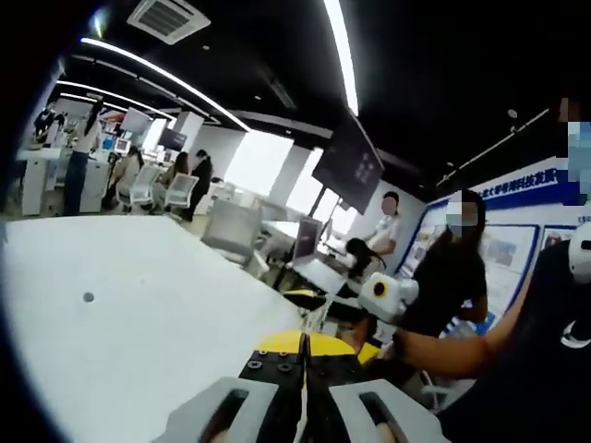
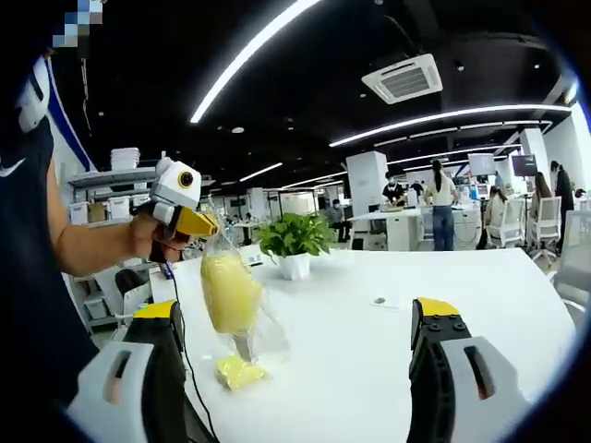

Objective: Compare the silicone blocks by pressing each to a similar depth, holding the contact briefly, and releasing to observe deformation and rebound differences across the visible hardness samples.

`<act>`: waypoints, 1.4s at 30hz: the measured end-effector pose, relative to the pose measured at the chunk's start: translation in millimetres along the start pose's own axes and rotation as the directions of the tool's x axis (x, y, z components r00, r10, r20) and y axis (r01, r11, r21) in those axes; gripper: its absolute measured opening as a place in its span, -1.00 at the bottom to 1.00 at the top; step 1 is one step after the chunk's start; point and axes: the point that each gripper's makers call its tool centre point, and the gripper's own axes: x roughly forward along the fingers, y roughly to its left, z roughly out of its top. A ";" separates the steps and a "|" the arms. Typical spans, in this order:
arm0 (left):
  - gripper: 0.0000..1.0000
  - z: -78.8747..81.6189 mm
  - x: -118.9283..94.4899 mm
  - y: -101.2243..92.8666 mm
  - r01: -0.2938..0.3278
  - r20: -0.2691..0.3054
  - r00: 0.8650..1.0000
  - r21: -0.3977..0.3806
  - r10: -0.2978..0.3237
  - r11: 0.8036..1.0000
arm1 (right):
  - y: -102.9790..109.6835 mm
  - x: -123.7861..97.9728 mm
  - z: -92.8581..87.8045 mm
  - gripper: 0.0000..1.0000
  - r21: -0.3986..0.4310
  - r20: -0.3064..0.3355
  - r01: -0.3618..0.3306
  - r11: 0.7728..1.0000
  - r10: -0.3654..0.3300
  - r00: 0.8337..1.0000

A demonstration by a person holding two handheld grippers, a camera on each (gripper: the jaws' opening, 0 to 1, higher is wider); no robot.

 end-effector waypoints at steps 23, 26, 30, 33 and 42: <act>-1.00 -62.6 16.9 37.7 -0.081 0.069 0.993 -0.242 0.100 0.967 | -39.9 -57.1 -107.8 0.93 0.061 -0.124 0.250 0.966 -0.241 0.963; -1.00 -72.8 20.4 42.9 -0.075 0.069 0.993 -0.295 0.099 0.953 | -38.6 -59.8 -111.4 0.93 0.063 -0.129 0.259 0.964 -0.250 0.960; -1.00 -87.7 25.4 48.2 -0.075 0.063 0.993 -0.333 0.102 0.940 | -39.1 -62.4 -111.2 0.93 0.068 -0.126 0.268 0.961 -0.258 0.958; -1.00 -98.0 29.5 48.6 -0.079 0.052 0.994 -0.327 0.101 0.942 | -39.4 -64.8 -113.2 0.93 0.057 -0.133 0.272 0.961 -0.262 0.956; -1.00 -118.6 40.0 60.9 -0.098 0.029 0.993 -0.357 0.116 0.929 | -36.0 -71.9 -128.5 0.93 0.042 -0.175 0.276 0.960 -0.264 0.948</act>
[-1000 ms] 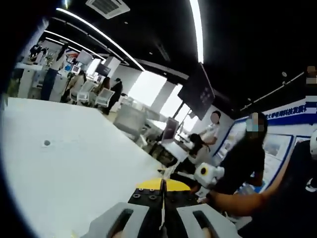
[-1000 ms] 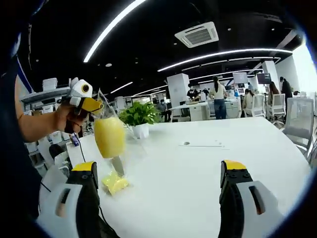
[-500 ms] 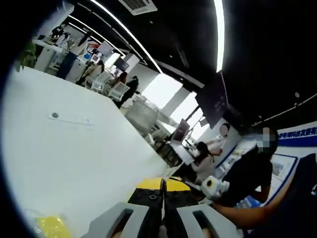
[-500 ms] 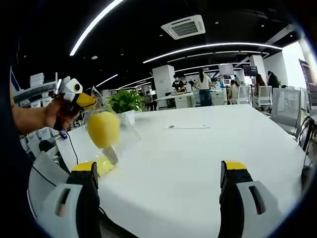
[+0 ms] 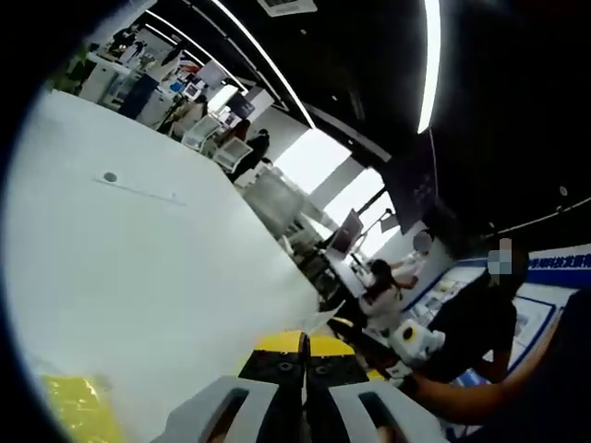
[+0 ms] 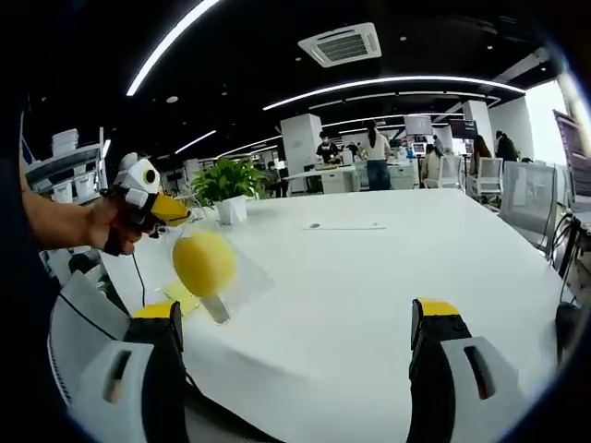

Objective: Compare the silicone blocks by pressing each to a similar depth, holding the contact briefly, and releasing to observe deformation and rebound differences across the visible hardness samples.

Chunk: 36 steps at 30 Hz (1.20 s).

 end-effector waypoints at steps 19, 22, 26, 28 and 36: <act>-1.00 -14.1 4.6 83.5 -0.178 0.016 0.983 -0.112 0.181 0.978 | 7.1 -1.3 -15.4 0.93 0.003 -0.042 -0.005 1.000 0.005 0.999; -1.00 -17.2 2.5 94.9 -0.204 0.024 0.978 -0.128 0.209 0.971 | 8.1 -1.1 -15.0 0.93 0.004 -0.043 -0.006 1.000 0.006 0.999; -1.00 -22.5 -0.3 116.1 -0.293 0.028 0.954 -0.131 0.298 0.947 | 8.5 -0.9 -12.6 0.93 0.000 -0.033 -0.007 1.000 0.007 0.999; -1.00 -27.8 -2.1 127.3 -0.344 0.015 0.937 -0.136 0.349 0.929 | 9.8 -0.6 -12.7 0.93 0.001 -0.034 -0.010 1.000 0.010 0.999; -1.00 -46.8 -0.1 145.9 -0.414 -0.001 0.907 -0.180 0.420 0.893 | 17.5 0.6 -15.7 0.93 -0.002 -0.047 -0.020 1.000 0.020 0.999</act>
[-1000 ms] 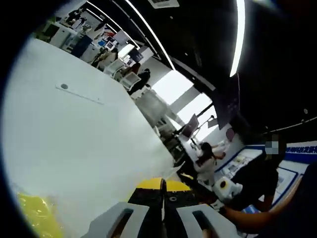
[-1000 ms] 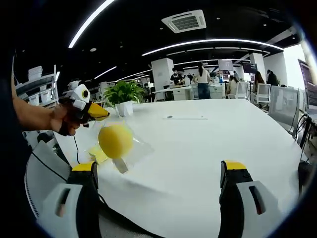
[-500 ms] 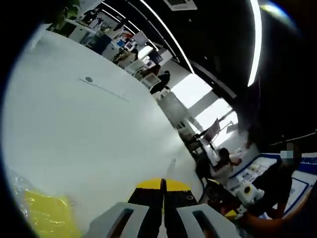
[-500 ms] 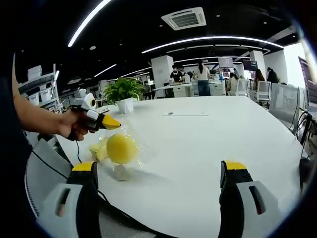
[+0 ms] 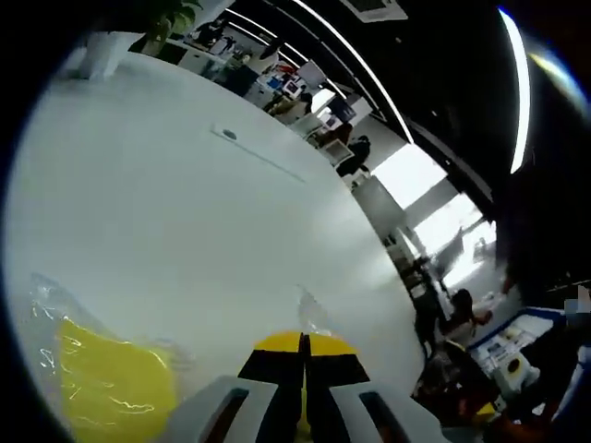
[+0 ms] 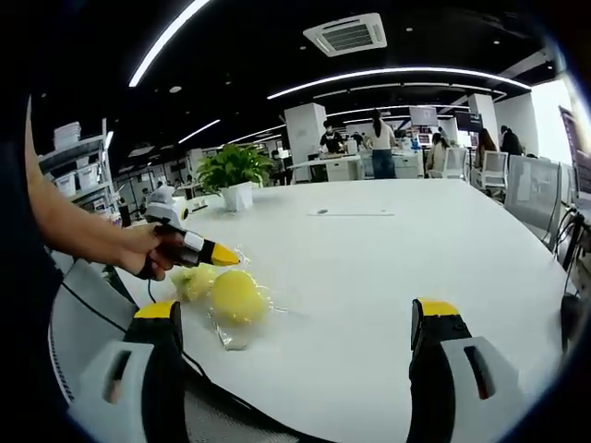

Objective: Compare the silicone blocks by pressing each to a similar depth, holding the contact briefly, and releasing to observe deformation and rebound differences across the visible hardness samples.

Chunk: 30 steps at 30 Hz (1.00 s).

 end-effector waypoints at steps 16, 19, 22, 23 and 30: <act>-1.00 -22.4 9.8 12.6 -0.110 -0.011 0.994 0.128 0.113 0.986 | -2.3 -1.3 3.9 0.93 0.006 0.004 0.001 1.000 -0.001 1.000; -1.00 -22.8 9.2 14.6 -0.115 -0.013 0.993 0.150 0.119 0.982 | -2.4 -1.8 1.3 0.93 0.009 -0.001 0.003 1.000 -0.003 1.000; -1.00 -22.8 8.7 14.6 -0.106 -0.014 0.994 0.157 0.110 0.982 | -1.6 -1.6 -0.1 0.93 0.010 -0.006 0.001 1.000 -0.001 1.000; -1.00 -22.9 8.4 14.7 -0.107 -0.013 0.994 0.181 0.111 0.978 | -1.1 -1.5 0.5 0.93 0.011 -0.005 0.001 1.000 0.000 1.000; -0.67 -14.6 8.2 13.2 -0.099 0.008 0.995 0.301 0.101 0.948 | -0.4 0.3 1.5 0.93 0.020 -0.003 -0.004 1.000 0.004 1.000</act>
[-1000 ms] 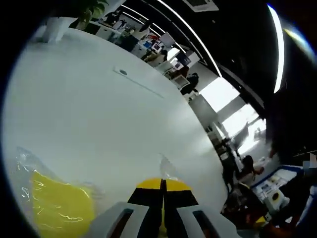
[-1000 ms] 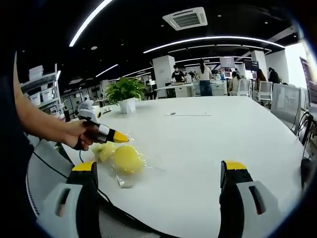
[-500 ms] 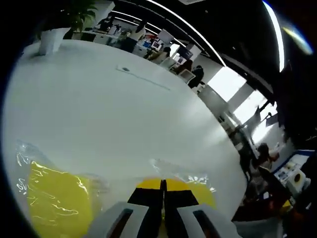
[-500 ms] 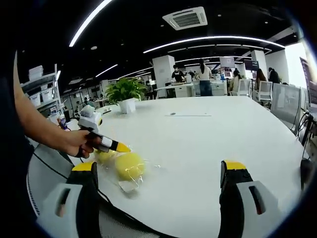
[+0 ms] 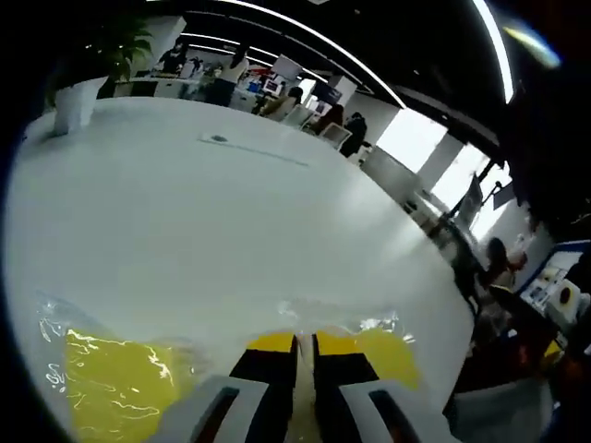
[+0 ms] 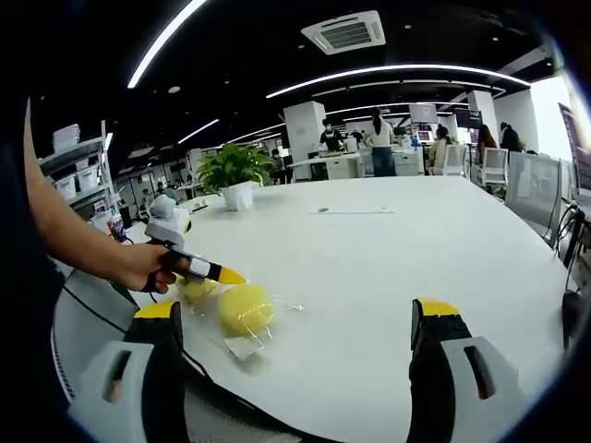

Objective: Compare the silicone blocks by pressing each to a similar depth, holding the contact briefly, and releasing to observe deformation and rebound differences across the visible hardness samples.

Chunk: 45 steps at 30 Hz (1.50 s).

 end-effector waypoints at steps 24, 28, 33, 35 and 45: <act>1.00 91.4 -128.2 56.4 0.016 0.228 0.966 0.407 -0.118 0.913 | -8.8 22.7 7.8 0.93 -0.064 -0.037 -0.021 0.998 0.019 0.999; 1.00 82.7 -160.2 76.1 -0.036 0.251 0.965 0.393 -0.070 0.919 | -8.1 24.6 3.1 0.93 -0.078 -0.053 -0.026 0.997 0.022 0.998; 1.00 60.7 -181.8 88.7 -0.085 0.220 0.975 0.450 -0.018 0.889 | -5.5 27.6 -5.5 0.93 -0.101 -0.081 -0.038 0.994 0.030 0.996; 1.00 53.6 -189.0 88.1 -0.077 0.219 0.975 0.447 -0.026 0.891 | -7.2 28.0 -7.1 0.93 -0.102 -0.085 -0.036 0.994 0.027 0.996; 1.00 25.7 -208.9 99.7 -0.067 0.210 0.978 0.368 -0.013 0.927 | -8.2 31.0 -5.1 0.93 -0.106 -0.072 -0.042 0.993 0.034 0.997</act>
